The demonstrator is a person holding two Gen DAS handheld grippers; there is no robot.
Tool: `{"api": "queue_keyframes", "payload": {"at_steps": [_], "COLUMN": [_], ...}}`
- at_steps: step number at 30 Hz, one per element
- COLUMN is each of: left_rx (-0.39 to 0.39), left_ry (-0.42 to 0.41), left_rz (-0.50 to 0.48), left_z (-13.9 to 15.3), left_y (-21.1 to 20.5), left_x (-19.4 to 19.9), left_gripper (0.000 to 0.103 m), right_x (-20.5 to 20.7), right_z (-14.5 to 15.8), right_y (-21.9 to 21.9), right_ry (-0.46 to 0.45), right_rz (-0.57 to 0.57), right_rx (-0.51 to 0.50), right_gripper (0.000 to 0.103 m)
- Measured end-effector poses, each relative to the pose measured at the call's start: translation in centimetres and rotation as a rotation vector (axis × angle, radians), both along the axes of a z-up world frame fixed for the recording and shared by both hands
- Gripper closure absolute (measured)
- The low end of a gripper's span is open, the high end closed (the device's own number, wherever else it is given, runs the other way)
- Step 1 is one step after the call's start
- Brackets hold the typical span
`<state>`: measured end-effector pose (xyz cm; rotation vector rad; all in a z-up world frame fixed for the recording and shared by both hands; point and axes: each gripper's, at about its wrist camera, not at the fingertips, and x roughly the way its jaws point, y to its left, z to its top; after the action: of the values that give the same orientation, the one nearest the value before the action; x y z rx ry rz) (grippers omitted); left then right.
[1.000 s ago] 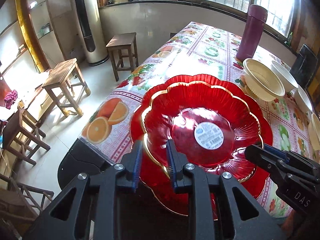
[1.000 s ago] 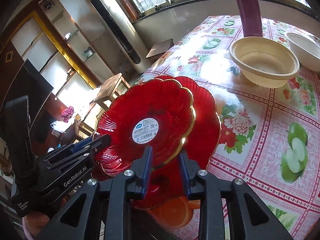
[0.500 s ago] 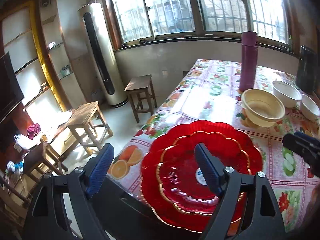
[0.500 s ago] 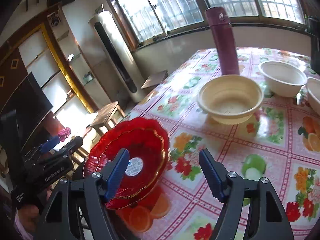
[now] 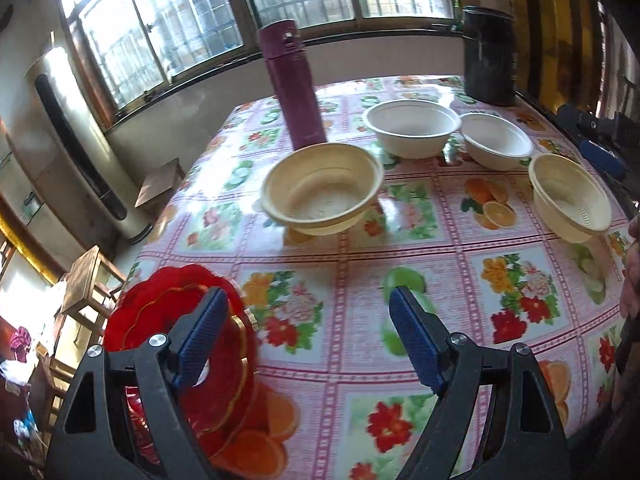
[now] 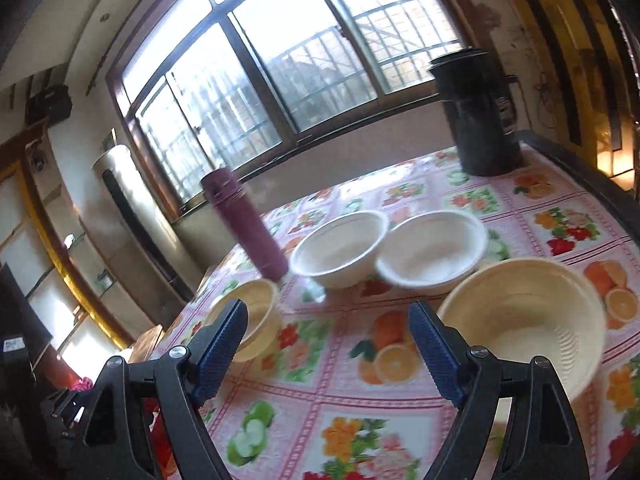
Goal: Organize plates and bowls
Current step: 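Reach the left tool to the large beige bowl and grasp its rim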
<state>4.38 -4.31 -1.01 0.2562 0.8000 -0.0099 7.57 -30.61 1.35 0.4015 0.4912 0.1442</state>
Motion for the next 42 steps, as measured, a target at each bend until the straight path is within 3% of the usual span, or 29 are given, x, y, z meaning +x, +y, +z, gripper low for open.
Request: {"api": "queue_keyframes", "payload": {"at_steps": [5,11,19,29,42], "left_rx": [0.013,0.027,-0.025,-0.093,-0.175], "left_ry": [0.049,0.067,0.139,0.221,0.311], "left_rz": [-0.087,-0.106,-0.066,-0.071,-0.101], "left_z": [0.0,-0.2,-1.1,-2.5,-3.1], "left_y": [-6.9,-12.2,-15.4,-17.4,-18.6], "left_x": [2.7,5.5,9.2,10.3,11.6], "left_gripper": [0.020,0.020,0.020,0.020,0.020], "right_x": [0.2,1.2,1.2,1.6,1.5], "right_z": [-0.8,-3.5,-5.4,-6.6,-7.1], "right_y": [-9.9,-16.8,-17.4,-16.4,-16.5], "right_ry": [0.079,0.237,0.303,0.393,0.421], "right_rz": [-0.119,-0.107,-0.011,-0.010,-0.029], "right_rx": [0.039,0.257,0.441,0.453,0.473], "right_gripper": [0.017,0.016,0.016,0.019,0.034]}}
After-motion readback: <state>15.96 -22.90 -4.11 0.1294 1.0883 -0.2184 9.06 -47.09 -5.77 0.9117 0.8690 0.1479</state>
